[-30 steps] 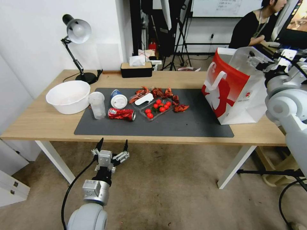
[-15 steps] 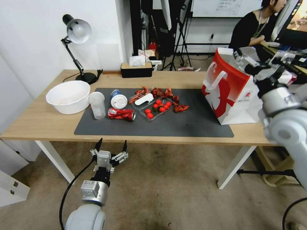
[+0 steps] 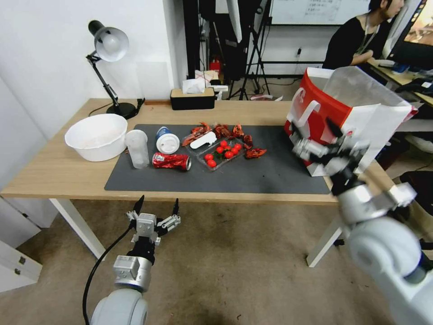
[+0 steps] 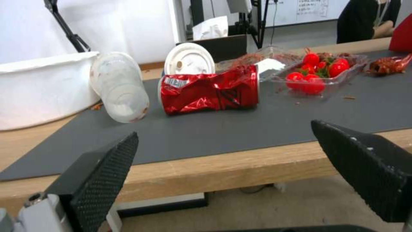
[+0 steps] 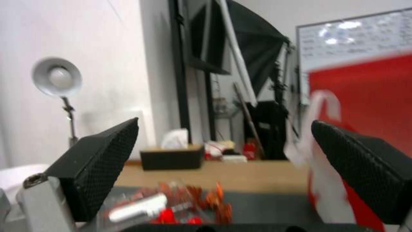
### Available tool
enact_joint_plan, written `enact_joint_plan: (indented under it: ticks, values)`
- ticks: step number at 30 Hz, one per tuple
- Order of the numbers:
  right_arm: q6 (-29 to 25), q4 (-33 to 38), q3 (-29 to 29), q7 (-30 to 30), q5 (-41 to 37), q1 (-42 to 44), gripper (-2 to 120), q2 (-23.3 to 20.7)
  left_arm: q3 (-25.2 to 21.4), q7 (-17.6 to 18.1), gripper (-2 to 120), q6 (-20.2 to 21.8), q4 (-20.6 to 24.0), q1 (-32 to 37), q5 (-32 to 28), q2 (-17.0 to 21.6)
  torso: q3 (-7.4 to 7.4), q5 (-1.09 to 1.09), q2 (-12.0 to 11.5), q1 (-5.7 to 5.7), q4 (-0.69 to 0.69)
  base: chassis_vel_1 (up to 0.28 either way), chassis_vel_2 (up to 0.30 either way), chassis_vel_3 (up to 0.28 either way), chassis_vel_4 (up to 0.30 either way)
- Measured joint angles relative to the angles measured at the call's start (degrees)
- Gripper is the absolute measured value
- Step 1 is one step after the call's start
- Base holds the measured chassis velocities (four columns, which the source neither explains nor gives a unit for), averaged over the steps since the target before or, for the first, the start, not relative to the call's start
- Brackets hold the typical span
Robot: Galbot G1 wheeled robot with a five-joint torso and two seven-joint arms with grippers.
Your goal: Pick up the trash from the table and place it into the takeout bag.
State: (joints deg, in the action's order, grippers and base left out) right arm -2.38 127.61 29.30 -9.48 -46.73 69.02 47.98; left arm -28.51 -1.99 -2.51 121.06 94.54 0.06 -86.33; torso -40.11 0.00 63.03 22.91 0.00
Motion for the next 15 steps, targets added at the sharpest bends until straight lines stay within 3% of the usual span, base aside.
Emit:
enact_joint_plan:
  ticks: [4, 7, 15]
  values:
    - [-3.2, 1.3, -1.8, 0.6, 8.8, 7.8, 100, 4.3, -0.1, 0.0, 100, 0.0, 0.0, 0.2, 0.0, 0.1, 0.00, 0.01, 0.0, 0.00, 0.01, 0.000, 0.000, 0.000, 0.000]
    - [-5.3, 2.1, -2.8, -0.6, 17.8, 16.3, 100, 11.4, 0.0, 0.0, 100, -0.2, -0.2, 0.2, -0.1, 0.2, 0.00, -0.02, 0.0, 0.00, 0.00, 0.000, 0.000, 0.000, 0.000]
    - [-10.4, -0.6, -5.5, -4.1, 28.4, 25.3, 100, 18.1, 0.0, 0.0, 100, -0.4, -0.7, 0.1, -0.2, 0.6, 0.01, -0.01, 0.0, 0.01, 0.01, 0.000, 0.000, 0.000, 0.000]
